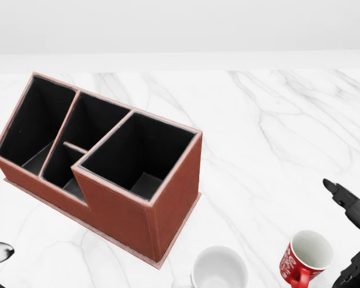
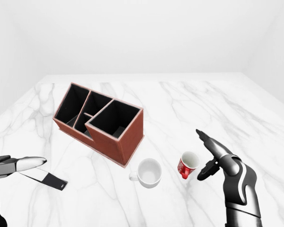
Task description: Pick up the red mug and place it to the right of the caddy.
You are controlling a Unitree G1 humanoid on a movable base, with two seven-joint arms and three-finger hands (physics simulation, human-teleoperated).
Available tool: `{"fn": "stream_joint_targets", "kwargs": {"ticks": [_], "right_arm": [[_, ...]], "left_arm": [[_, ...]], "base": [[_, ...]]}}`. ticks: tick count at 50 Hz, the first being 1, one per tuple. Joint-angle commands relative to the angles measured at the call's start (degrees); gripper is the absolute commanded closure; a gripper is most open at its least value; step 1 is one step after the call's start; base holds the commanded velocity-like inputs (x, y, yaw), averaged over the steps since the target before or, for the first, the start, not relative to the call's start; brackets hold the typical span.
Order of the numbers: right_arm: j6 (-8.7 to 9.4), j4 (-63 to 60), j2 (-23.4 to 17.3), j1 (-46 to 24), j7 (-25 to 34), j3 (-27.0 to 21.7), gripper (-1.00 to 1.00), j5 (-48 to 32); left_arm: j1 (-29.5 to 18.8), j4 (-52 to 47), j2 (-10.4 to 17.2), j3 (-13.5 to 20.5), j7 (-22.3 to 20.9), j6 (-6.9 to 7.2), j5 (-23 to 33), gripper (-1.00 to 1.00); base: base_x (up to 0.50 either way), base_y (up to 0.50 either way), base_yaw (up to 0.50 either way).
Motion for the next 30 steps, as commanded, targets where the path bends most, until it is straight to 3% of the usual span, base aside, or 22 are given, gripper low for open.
{"fn": "stream_joint_targets", "kwargs": {"ticks": [1,14,30], "right_arm": [[0.00,3.93,-1.54,-3.35,0.00,2.69,-0.96,-1.22],[0.00,10.54,-2.80,-8.54,0.00,6.33,-0.97,-3.20],[0.00,7.39,-0.80,-4.13,0.00,7.23,-0.97,-9.23]], "left_arm": [[-0.02,0.34,-0.02,-0.02,-0.06,0.00,0.09,-1.00],[-0.10,0.21,0.23,0.56,0.03,0.00,-0.38,-1.00],[-0.11,-0.33,0.53,1.87,0.11,0.00,-1.59,-1.00]], "base": [[0.00,0.00,0.00],[0.00,0.00,0.00],[0.00,0.00,0.00]]}}
